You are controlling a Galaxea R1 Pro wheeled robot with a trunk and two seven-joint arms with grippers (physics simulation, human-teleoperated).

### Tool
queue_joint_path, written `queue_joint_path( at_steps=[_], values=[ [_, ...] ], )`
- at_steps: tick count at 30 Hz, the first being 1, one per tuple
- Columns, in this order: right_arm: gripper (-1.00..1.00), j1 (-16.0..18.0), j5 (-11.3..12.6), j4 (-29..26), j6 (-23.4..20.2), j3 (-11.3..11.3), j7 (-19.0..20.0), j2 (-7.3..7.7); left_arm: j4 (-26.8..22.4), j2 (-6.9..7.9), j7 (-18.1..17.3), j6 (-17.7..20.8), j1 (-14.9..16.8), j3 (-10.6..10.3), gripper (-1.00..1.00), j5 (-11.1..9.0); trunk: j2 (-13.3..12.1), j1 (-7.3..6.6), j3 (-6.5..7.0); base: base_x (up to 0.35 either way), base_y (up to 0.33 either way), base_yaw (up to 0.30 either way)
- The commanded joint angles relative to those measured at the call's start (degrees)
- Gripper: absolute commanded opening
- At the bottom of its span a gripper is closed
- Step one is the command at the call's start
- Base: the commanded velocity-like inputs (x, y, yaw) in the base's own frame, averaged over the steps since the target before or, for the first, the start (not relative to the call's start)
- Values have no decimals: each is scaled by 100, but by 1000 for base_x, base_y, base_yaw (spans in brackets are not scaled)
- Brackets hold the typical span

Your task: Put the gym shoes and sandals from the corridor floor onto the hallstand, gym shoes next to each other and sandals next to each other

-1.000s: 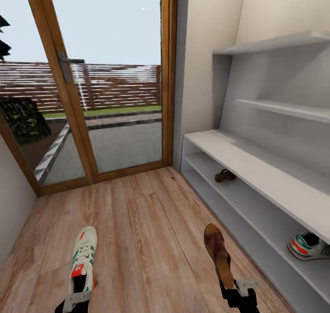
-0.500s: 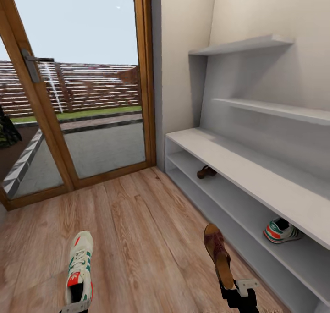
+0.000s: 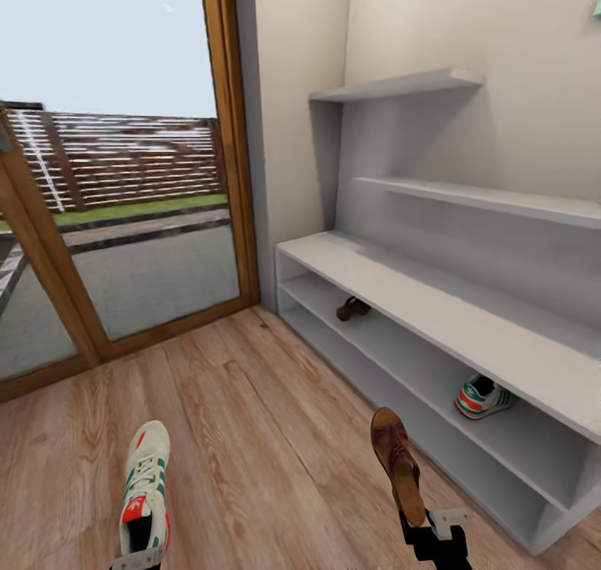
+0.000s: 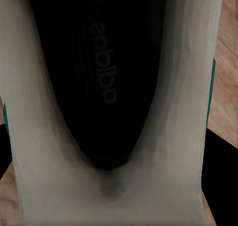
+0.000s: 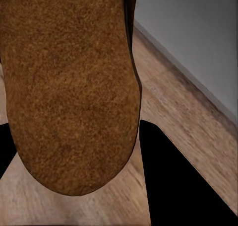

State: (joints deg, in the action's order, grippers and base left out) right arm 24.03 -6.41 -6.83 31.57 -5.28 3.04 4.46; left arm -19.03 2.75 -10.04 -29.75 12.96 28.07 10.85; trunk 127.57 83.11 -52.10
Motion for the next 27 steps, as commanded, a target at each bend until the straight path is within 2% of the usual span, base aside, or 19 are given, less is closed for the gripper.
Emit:
queue_joint_path(
  at_steps=[1, 27],
  values=[
    [-100, 5, -36, 6, 16, -52, 30, 1, 5, -2, -33, -21, 5, 50, -100, 48, 2, -1, -5, 0, 305, -264],
    [-100, 5, -36, 6, 16, -52, 21, 2, 1, -2, -33, -29, 5, 50, -100, 49, 2, -1, -5, 18, 308, -264]
  ],
)
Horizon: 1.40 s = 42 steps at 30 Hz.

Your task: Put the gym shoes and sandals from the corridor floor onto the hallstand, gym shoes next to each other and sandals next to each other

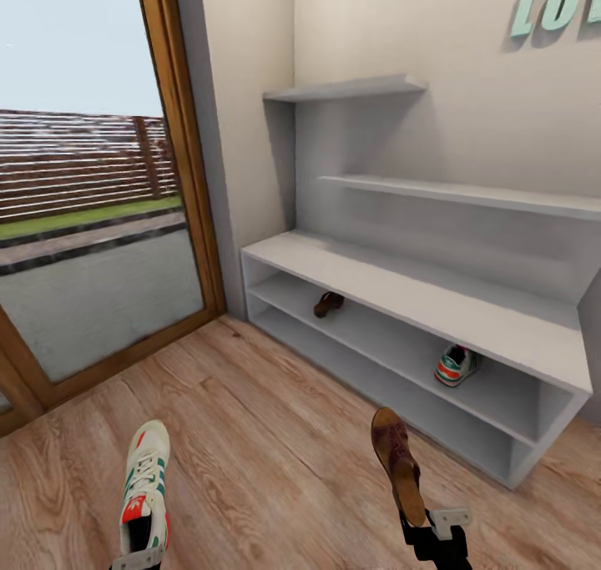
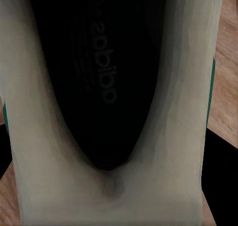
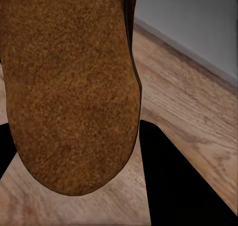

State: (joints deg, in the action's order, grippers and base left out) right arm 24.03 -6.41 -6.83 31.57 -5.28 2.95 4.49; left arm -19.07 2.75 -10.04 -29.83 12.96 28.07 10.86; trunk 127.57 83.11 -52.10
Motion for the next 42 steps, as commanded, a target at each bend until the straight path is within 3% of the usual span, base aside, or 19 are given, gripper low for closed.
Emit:
queue_joint_path(
  at_steps=[1, 10, 42],
  values=[
    [-100, 5, -36, 6, 16, -52, 30, 0, 6, -3, -33, -21, 5, 50, -100, 48, 2, -1, -5, 4, 308, -264],
    [-100, 5, -36, 6, 16, -52, 30, 0, 1, -3, -33, -16, 5, 50, -100, 55, 2, -1, -5, 1, 227, -264],
    [-100, 5, -32, 6, 16, -52, 30, 0, 8, -3, -33, -14, 5, 42, -100, 57, 2, -1, -5, 0, 6, -264]
  ],
)
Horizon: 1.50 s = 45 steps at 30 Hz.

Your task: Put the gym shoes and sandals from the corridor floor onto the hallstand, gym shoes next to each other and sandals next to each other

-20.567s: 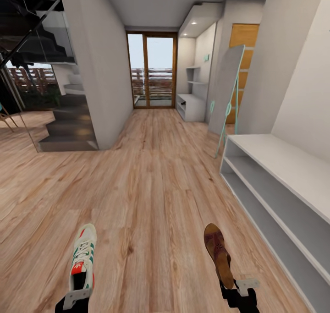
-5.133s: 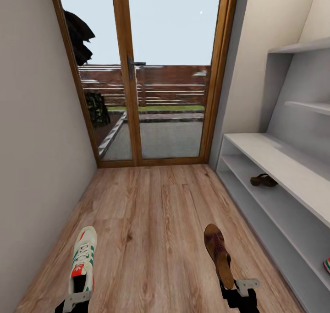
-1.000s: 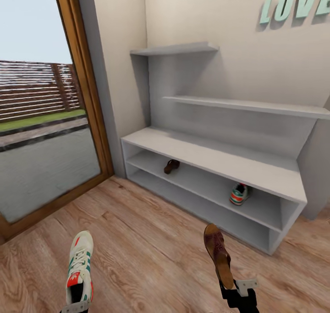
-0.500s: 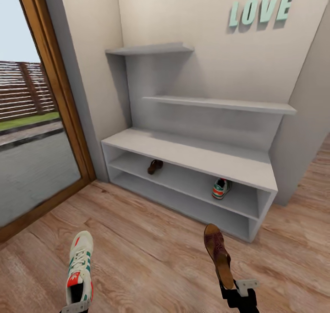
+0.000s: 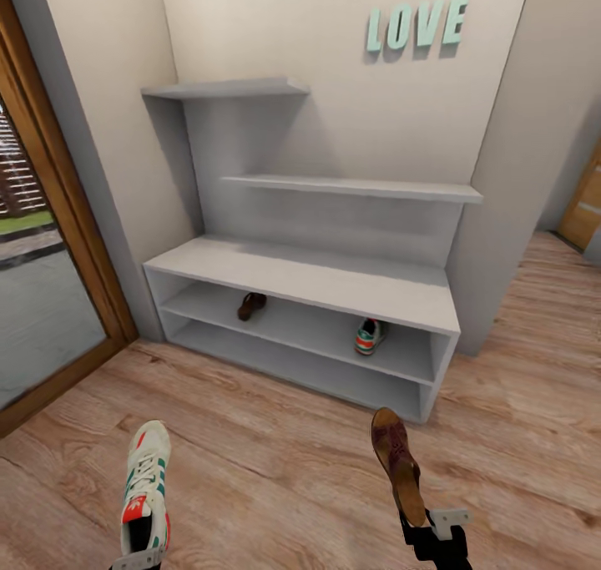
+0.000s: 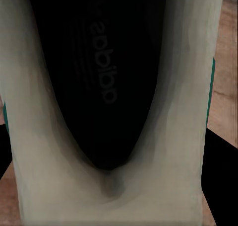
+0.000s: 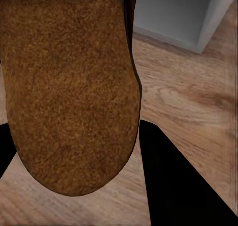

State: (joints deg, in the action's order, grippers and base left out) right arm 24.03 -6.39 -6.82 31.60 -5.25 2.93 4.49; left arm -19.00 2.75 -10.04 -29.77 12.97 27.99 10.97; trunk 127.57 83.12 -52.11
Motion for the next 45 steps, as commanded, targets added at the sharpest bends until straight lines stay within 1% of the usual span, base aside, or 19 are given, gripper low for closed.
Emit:
queue_joint_path(
  at_steps=[1, 30, 45],
  values=[
    [-100, 5, -33, 5, 13, -55, 32, -1, 1, -2, -33, -20, 4, 51, -100, 46, 2, -1, -5, 0, 0, -264],
    [-100, 5, -38, 5, 13, -55, 32, -1, 1, -2, -33, -20, 4, 57, -100, 46, 2, -1, -5, 4, 5, -264],
    [-100, 5, -37, 5, 13, -55, 32, -1, -8, -2, -33, -27, 4, 58, -100, 45, 2, -1, -5, 74, 269, -264]
  ],
)
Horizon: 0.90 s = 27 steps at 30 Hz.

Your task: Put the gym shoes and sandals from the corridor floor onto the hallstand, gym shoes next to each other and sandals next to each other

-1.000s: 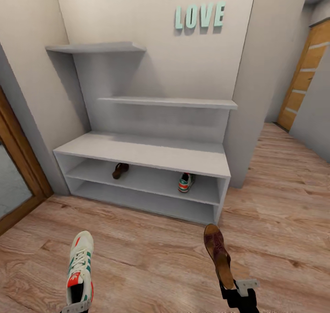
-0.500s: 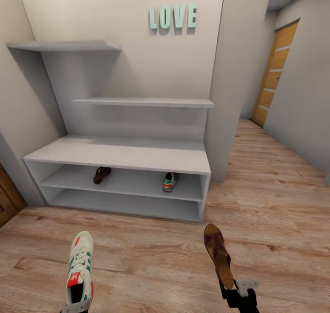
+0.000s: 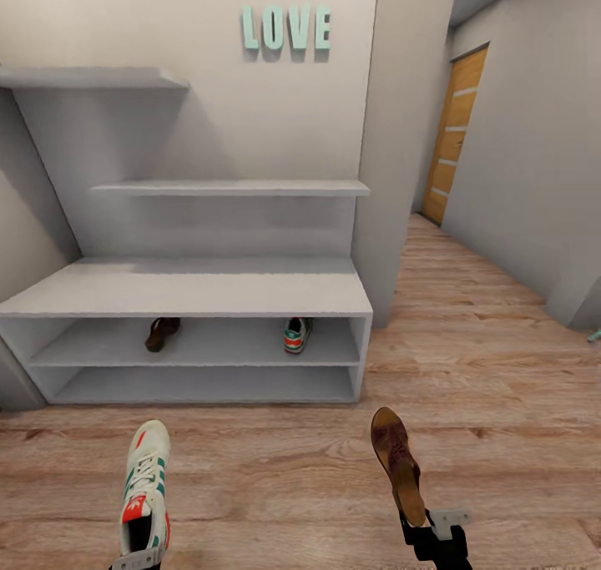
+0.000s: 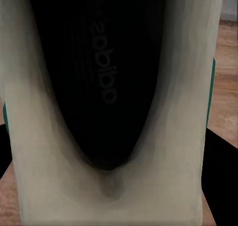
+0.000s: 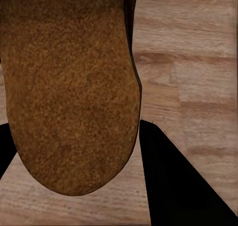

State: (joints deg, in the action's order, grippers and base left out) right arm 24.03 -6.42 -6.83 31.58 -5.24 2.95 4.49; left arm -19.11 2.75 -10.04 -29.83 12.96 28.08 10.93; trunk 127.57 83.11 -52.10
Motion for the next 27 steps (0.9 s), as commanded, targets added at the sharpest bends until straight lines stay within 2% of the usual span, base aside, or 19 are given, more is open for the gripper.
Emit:
queue_joint_path(
  at_steps=[1, 7, 27],
  values=[
    [-100, 5, -33, 6, 15, -56, 30, 0, 4, -3, -33, -20, 4, 49, -100, 49, 2, -1, -5, 8, 181, -264],
    [-100, 5, -31, 4, 15, -56, 30, 0, 4, -3, -33, -22, 4, 49, -100, 49, 2, -1, -5, 2, 53, -161],
    [-100, 5, -31, -39, 21, -69, 22, 17, 11, -8, -50, 50, 23, -12, -100, 109, 2, -1, -5, 0, 1, -4]
  ],
)
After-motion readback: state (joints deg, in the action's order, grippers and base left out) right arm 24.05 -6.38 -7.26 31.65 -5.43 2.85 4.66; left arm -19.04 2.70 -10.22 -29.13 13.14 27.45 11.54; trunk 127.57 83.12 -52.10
